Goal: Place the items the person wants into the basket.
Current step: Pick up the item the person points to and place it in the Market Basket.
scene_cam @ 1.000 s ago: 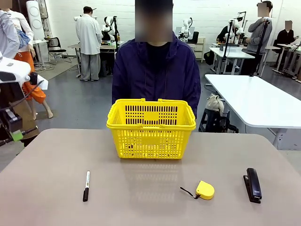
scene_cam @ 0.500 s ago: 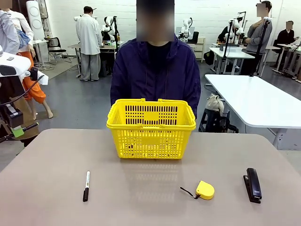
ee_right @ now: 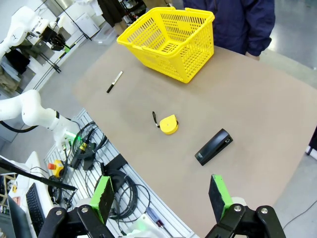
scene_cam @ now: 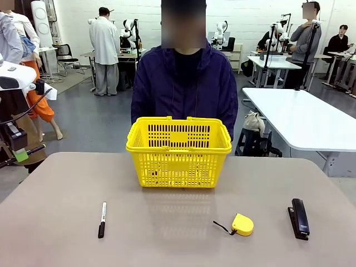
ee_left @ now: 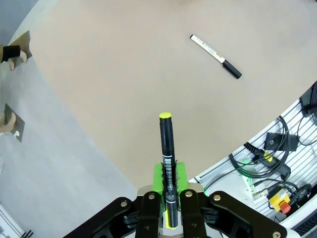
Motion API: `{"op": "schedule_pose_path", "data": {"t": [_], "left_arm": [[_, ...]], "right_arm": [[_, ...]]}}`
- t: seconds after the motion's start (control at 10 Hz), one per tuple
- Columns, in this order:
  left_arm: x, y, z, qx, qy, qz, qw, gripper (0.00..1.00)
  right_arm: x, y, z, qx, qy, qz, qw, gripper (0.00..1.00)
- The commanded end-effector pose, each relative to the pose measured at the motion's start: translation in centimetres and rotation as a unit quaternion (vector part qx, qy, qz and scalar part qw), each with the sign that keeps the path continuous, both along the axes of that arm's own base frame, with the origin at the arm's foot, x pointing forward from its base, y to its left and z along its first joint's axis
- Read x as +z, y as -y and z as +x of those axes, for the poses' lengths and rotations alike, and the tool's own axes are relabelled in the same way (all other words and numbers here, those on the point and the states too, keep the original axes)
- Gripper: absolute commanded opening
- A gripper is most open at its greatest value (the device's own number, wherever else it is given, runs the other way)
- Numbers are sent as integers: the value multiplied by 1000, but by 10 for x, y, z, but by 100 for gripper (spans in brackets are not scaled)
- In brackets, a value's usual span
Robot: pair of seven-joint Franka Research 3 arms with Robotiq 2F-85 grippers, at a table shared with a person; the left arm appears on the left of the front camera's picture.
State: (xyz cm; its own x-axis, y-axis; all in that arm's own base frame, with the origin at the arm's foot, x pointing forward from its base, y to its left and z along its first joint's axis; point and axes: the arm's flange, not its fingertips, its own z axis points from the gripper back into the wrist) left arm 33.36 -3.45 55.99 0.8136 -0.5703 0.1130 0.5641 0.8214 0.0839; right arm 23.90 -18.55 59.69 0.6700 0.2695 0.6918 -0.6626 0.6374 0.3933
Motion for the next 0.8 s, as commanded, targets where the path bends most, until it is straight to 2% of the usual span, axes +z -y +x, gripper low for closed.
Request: {"op": "schedule_pose_path", "data": {"t": [0.0, 0.2, 0.3, 0.4, 0.6, 0.7], "left_arm": [[19, 31, 11, -46, 28, 22, 998, 11], [62, 97, 54, -127, 67, 49, 989, 11], [77, 126, 71, -148, 80, 65, 984, 11], [87, 153, 87, -174, 75, 62, 980, 11], [102, 198, 137, -244, 65, 38, 967, 11], [99, 216, 154, -280, 53, 13, 958, 11]], "right_arm": [[0, -1, 1, 9, 12, 14, 1000, 100], [0, -1, 1, 9, 12, 14, 1000, 100], [0, -1, 1, 9, 12, 14, 1000, 100], [0, -1, 1, 9, 12, 14, 1000, 100], [0, -1, 1, 9, 12, 14, 1000, 100], [0, -1, 1, 9, 12, 14, 1000, 100]]}}
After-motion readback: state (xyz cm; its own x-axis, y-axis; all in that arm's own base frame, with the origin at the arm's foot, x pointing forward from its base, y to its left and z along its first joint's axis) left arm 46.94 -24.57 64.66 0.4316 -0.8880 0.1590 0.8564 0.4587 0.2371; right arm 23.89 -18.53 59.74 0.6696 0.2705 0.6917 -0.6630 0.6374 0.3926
